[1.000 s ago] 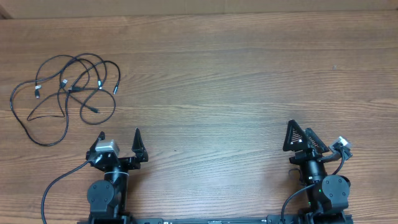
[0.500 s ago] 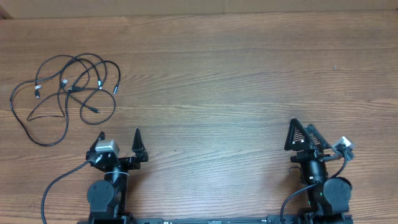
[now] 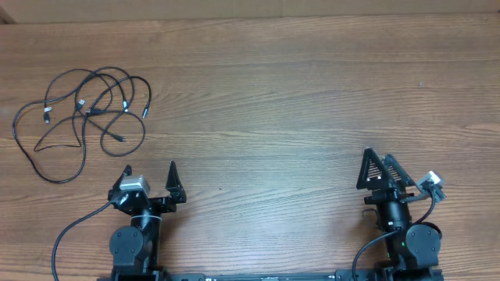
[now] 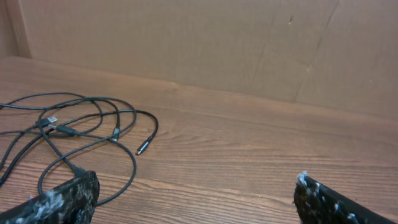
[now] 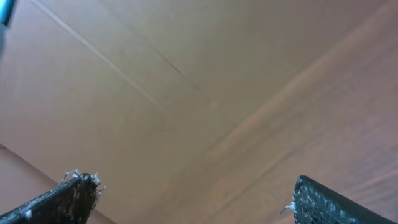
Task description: Untangle cables
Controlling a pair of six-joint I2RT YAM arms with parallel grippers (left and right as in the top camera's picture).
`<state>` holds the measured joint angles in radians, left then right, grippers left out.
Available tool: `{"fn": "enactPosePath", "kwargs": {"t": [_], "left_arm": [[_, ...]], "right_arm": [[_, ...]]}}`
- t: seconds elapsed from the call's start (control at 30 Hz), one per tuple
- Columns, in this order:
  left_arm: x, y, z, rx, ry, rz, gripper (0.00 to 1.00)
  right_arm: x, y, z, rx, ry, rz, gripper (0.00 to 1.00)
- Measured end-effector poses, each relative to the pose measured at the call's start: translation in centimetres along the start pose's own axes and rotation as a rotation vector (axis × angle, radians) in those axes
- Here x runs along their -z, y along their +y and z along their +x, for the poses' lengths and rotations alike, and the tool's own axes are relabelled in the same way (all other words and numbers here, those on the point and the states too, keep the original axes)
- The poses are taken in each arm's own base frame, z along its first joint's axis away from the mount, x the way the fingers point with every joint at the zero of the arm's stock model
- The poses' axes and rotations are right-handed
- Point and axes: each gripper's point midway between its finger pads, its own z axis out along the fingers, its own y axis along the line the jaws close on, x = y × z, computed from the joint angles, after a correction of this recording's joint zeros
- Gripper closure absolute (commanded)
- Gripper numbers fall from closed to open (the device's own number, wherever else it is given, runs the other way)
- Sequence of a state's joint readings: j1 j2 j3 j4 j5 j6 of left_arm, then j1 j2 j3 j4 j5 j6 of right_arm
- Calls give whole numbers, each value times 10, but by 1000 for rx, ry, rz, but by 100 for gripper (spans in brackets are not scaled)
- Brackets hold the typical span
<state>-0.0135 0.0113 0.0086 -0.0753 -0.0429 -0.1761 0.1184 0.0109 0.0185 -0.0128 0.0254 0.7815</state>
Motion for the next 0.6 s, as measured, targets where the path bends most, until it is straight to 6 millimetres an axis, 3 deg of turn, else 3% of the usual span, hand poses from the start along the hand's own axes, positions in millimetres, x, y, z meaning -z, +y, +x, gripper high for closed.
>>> {"fn": "enactPosePath", "kwargs": {"t": [0.1, 0.6], "left_arm": [[0, 0, 0, 0, 0, 0, 0], [0, 0, 0, 0, 0, 0, 0]], "right_arm": [[1, -14, 12, 4, 48, 55, 0], [1, -13, 14, 458, 69, 37, 0]]}}
